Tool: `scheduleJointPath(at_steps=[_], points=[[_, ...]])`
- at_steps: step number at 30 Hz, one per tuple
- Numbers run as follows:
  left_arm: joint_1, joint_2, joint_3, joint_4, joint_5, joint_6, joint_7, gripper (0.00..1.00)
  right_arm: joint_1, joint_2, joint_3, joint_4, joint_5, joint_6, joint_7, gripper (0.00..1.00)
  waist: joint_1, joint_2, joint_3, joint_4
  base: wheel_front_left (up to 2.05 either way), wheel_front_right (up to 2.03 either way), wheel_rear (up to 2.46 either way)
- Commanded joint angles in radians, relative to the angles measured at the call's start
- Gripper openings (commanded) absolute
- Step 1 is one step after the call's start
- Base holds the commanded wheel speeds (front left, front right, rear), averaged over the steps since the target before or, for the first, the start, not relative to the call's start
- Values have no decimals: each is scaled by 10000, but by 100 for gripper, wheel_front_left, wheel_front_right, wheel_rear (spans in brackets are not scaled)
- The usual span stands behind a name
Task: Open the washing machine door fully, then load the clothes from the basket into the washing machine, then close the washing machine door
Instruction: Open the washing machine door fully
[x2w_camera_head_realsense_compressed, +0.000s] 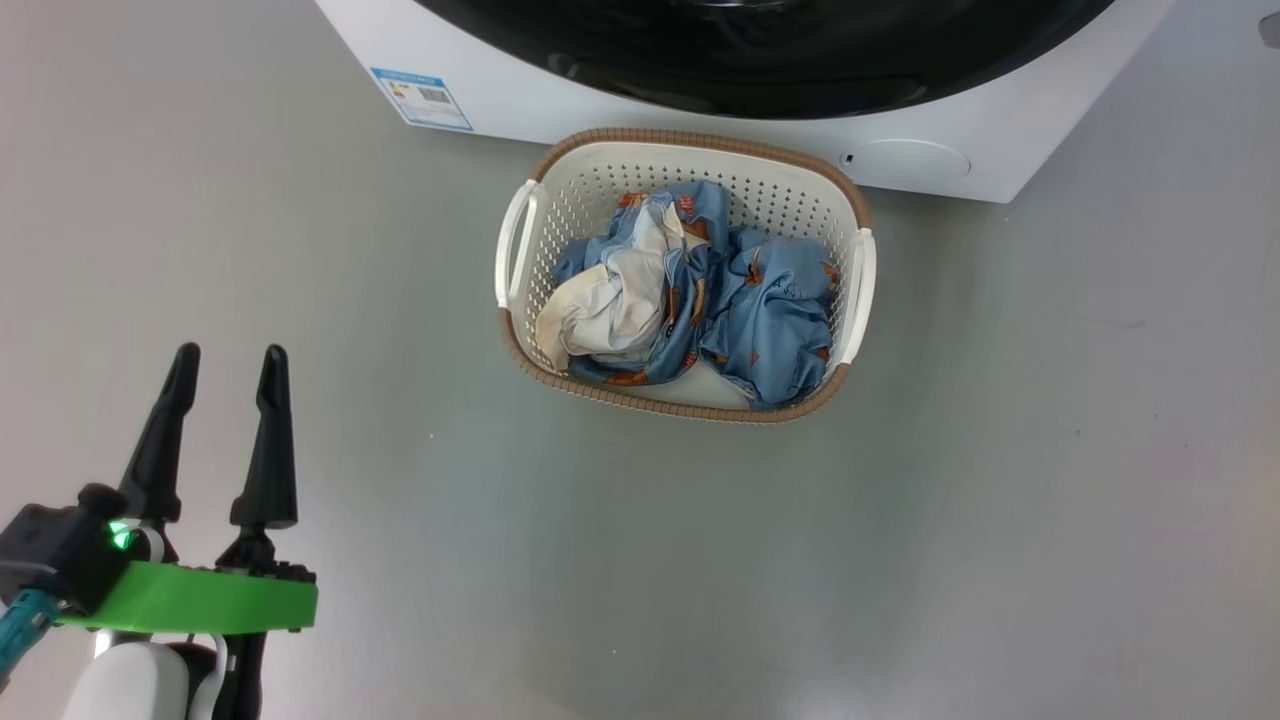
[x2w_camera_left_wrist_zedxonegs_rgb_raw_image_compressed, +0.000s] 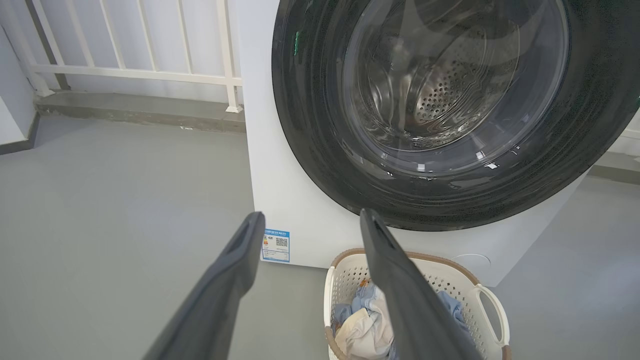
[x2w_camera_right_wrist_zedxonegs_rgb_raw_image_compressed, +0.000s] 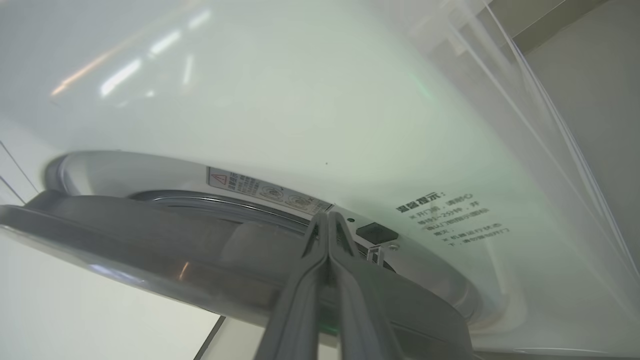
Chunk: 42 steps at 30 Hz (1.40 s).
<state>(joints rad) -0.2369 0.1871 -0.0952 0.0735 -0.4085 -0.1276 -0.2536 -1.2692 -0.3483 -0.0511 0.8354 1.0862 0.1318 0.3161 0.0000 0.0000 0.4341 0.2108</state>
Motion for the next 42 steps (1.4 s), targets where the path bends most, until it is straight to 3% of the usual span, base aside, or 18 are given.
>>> scheduleJointPath(at_steps=[1,24,42], points=[[-263,289,351,-149,-50,-31,-82,100,-310,75,105,-197,149,-11,71,0,0,0,39,36,0,0,0],[-256,157,174,97,-127,-31,-82,100,-995,453,398,954,421,-11,1147,0,0,0,36,274,0,0,0],[270,51,278,369,106,-31,-82,100,1342,865,693,17,1652,-11,3160,0,0,0,-1489,-131,0,0,0]])
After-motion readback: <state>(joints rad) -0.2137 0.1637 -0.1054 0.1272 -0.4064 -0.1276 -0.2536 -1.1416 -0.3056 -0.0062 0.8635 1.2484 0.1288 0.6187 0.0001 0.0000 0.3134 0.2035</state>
